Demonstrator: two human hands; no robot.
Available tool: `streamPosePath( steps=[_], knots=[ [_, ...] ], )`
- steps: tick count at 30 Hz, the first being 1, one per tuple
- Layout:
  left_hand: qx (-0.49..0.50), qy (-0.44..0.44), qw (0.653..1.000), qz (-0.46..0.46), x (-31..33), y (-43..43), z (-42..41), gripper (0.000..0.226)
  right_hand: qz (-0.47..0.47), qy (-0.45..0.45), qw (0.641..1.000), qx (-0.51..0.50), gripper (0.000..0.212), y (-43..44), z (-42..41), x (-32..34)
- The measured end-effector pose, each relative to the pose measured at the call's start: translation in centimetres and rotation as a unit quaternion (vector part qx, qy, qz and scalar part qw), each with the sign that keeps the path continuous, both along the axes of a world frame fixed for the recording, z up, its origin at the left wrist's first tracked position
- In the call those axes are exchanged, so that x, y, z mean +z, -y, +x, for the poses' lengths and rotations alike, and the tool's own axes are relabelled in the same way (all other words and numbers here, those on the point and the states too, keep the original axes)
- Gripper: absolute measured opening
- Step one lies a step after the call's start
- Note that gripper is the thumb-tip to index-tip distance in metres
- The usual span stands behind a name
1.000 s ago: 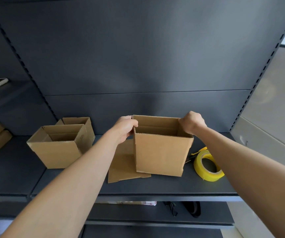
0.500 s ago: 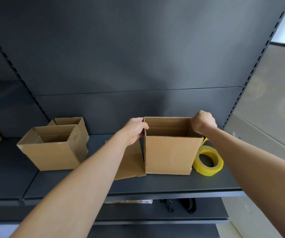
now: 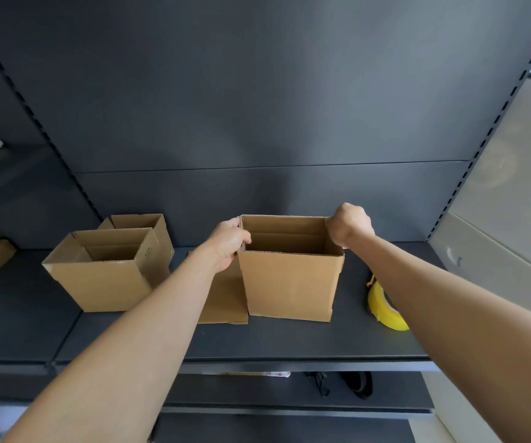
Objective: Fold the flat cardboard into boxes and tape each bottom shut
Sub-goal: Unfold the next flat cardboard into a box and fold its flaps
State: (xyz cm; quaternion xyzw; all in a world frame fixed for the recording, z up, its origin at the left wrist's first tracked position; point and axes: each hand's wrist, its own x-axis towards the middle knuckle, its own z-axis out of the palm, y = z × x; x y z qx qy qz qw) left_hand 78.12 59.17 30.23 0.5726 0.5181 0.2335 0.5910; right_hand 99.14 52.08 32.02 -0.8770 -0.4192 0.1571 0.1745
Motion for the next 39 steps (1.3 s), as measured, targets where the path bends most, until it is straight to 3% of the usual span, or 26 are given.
streamPosePath(
  steps=[4,11,22,27,39],
  knots=[
    [-0.004,-0.068,0.996,0.052,-0.9,0.2,-0.5,0.072,0.009,-0.022,1.0,-0.008,0.017,-0.5,-0.3,-0.3],
    [0.068,-0.065,0.987,0.133,-1.2,1.0,-0.4,0.053,0.014,-0.178,0.983,-0.03,0.044,0.0,0.5,-0.7],
    [-0.003,-0.093,0.981,0.172,-1.3,0.9,-0.6,0.038,0.028,-0.161,0.984,-0.065,0.041,-0.3,0.9,-0.6],
    [0.001,-0.05,0.984,0.174,-1.7,0.9,-0.6,0.023,0.031,-0.179,0.981,-0.068,0.038,-0.1,0.7,-0.5],
    [-0.063,-0.089,0.985,0.131,-1.4,0.8,-0.1,0.04,0.032,-0.171,0.982,-0.07,0.044,-0.2,0.9,-1.0]
  ],
)
